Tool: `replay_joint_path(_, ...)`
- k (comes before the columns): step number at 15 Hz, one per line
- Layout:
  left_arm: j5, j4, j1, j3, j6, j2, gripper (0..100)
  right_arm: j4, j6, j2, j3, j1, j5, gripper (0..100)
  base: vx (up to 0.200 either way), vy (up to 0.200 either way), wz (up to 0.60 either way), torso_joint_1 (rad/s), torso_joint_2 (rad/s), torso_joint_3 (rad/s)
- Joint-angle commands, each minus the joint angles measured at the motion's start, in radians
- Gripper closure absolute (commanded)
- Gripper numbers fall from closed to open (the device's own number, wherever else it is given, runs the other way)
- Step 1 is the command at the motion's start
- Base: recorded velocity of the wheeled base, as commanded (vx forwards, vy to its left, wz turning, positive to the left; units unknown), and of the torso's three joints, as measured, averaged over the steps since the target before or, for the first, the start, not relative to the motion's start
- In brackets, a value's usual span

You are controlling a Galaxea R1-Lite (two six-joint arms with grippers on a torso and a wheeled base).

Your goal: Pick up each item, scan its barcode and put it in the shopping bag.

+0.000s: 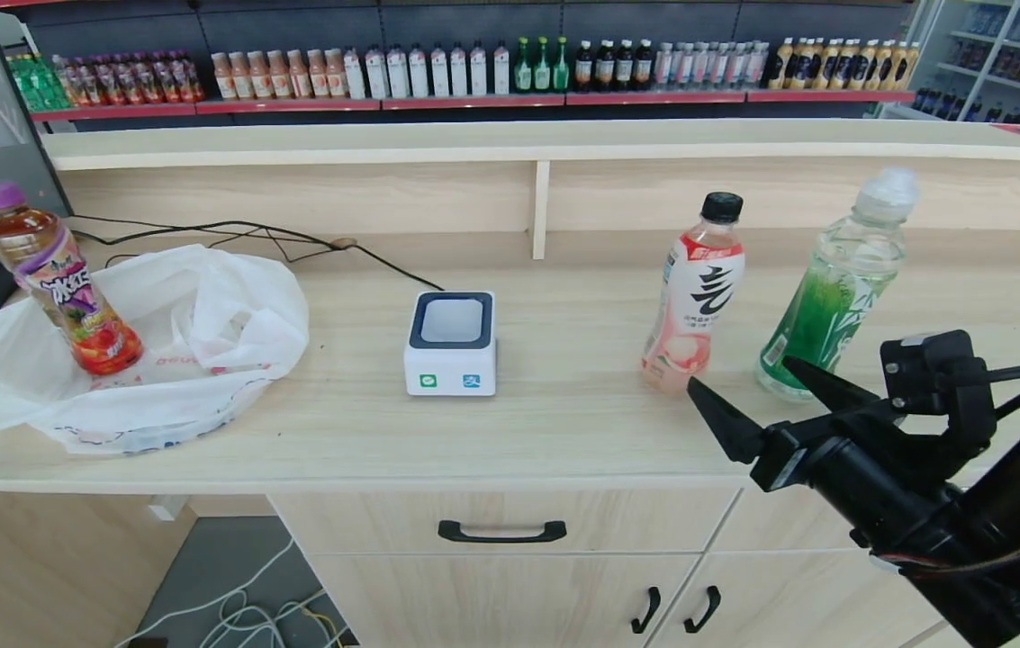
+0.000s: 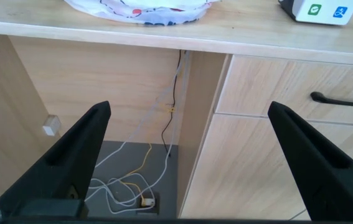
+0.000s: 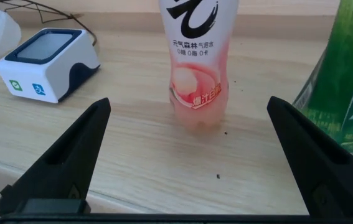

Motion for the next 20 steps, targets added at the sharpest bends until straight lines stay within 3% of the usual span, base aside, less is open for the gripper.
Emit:
replay_joint_path(1,0.000,0.000,0.001,0.000,0.000,0.000,0,-0.001,-0.002,0.056,-0.041,0.004,0.000,0,0.000,0.000,0.00,0.000,0.00,0.000)
replay_joint_path(11,0.000,0.000,0.001,0.000,-0.002,0.000,0,-0.001,-0.031,0.164,-0.205,-0.033,-0.006,0,0.000,0.000,0.00,0.000,0.00,0.000)
replay_joint_path(20,0.000,0.000,0.001,0.000,-0.003,0.000,0,-0.001,-0.034,0.201,-0.242,-0.047,-0.028,0,0.000,0.000,0.00,0.000,0.00,0.000)
